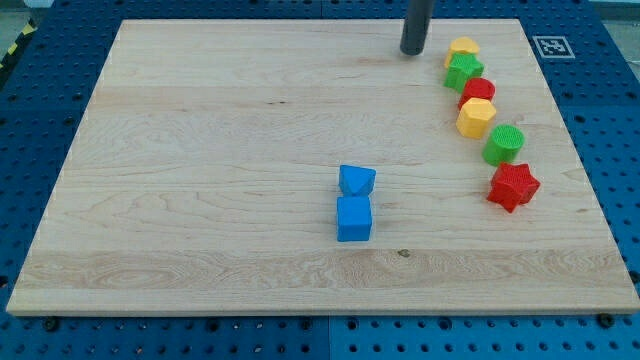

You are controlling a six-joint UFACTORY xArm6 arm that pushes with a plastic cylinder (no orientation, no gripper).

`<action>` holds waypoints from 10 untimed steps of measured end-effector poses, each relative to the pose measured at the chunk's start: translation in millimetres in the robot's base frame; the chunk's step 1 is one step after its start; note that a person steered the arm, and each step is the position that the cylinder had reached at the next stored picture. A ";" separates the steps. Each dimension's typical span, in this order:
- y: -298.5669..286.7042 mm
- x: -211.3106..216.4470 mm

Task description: Point your arm to the blue triangle

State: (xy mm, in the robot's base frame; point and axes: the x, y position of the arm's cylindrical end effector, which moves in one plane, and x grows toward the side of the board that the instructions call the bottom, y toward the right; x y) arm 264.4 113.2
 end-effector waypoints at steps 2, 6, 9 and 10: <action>-99.3 64.2; -176.3 174.1; -141.3 245.4; -141.3 265.3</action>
State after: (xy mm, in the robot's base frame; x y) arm 529.6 -28.1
